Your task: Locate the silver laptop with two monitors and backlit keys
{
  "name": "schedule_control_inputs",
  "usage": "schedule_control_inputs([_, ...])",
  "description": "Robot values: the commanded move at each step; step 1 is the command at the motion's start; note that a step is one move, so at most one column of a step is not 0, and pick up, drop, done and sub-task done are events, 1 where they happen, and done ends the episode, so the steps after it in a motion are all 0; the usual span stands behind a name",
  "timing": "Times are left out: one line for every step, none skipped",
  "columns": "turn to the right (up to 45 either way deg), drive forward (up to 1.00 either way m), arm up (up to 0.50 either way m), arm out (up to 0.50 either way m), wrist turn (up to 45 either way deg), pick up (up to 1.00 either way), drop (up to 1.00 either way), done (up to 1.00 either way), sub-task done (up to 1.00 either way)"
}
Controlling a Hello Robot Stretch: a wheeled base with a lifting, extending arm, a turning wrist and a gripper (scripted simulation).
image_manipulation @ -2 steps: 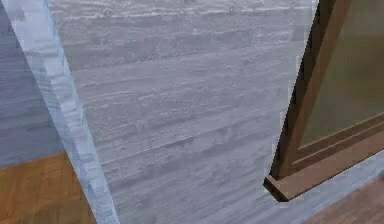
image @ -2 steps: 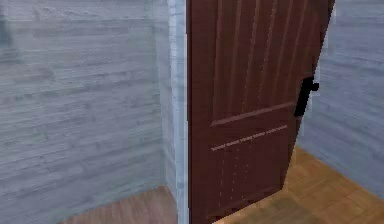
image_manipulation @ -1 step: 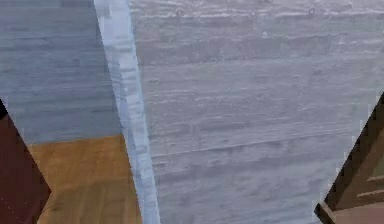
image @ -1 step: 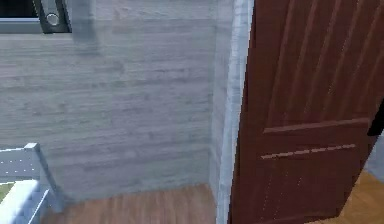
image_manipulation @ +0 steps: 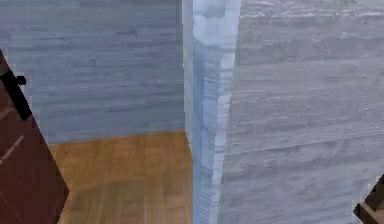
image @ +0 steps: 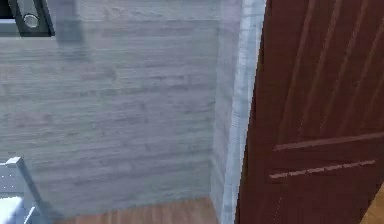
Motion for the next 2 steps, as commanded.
schedule_control_inputs([45.0, 0.0, 0.0, 0.0, 0.0, 0.0, 0.0, 0.0, 0.0])
schedule_control_inputs([6.0, 0.0, 0.0, 0.0, 0.0, 0.0, 0.0, 0.0, 0.0])
